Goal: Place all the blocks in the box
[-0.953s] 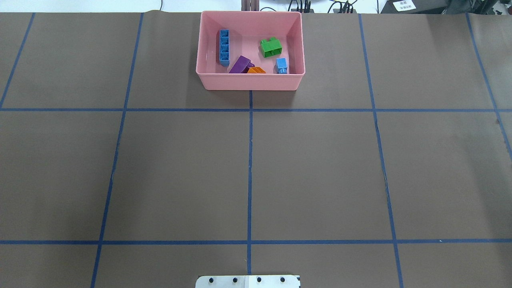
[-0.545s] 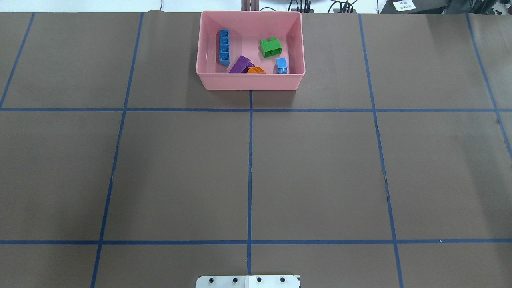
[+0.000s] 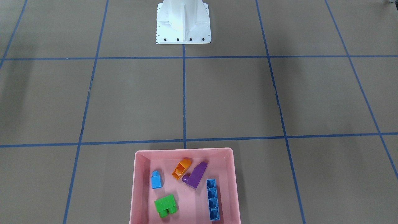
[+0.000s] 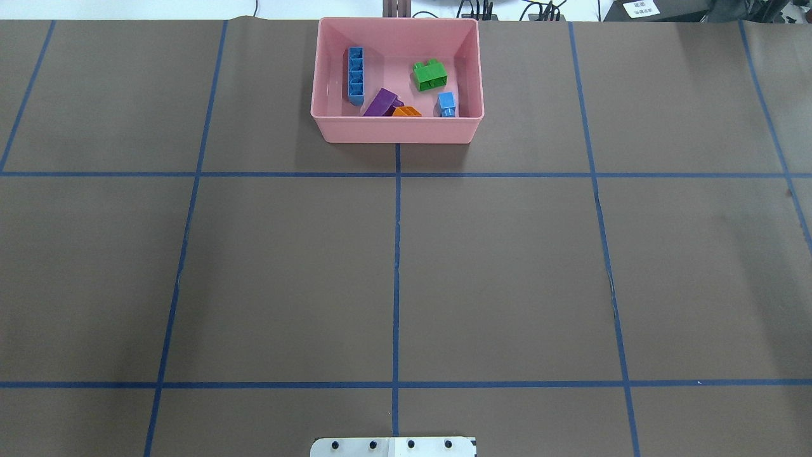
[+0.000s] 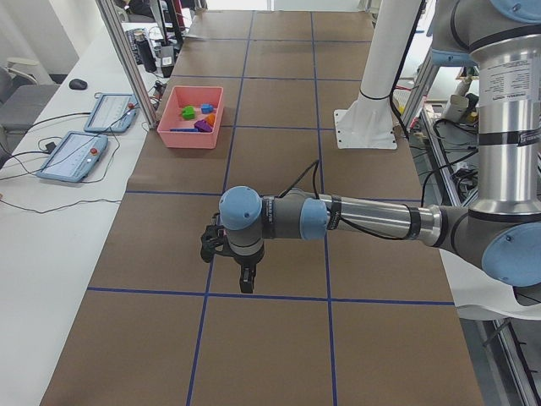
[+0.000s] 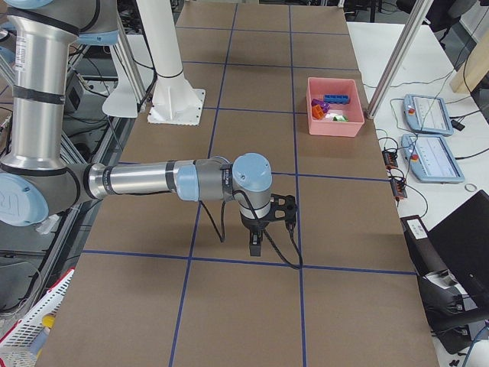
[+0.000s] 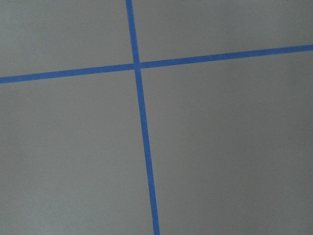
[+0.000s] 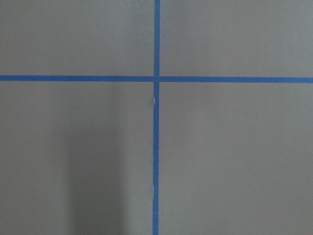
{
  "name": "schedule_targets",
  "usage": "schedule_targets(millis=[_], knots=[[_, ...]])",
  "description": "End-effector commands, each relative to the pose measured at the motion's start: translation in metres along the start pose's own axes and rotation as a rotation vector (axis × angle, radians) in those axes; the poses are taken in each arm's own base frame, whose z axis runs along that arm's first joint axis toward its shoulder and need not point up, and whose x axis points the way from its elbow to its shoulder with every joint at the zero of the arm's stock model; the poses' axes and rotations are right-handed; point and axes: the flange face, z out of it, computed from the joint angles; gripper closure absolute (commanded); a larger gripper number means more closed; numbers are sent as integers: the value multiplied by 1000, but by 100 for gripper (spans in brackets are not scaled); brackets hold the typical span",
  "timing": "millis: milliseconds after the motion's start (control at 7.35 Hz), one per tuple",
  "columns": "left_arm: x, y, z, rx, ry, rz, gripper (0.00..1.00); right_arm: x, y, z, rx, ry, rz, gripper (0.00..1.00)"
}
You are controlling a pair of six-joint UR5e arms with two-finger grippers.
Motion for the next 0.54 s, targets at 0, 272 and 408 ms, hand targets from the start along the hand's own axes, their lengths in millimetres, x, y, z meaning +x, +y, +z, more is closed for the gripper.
schedule_targets(millis=[0,272,408], knots=[[-18,3,13,-25,6,-36,0,2,0,10,-22,1,10,0],[-13,1,11,-14,45,-31,0,-11,-3,26,-56,43,-42,0],[-14,2,11,-16,45,-35,0,-15,-4,28,-62,41,-49,0]])
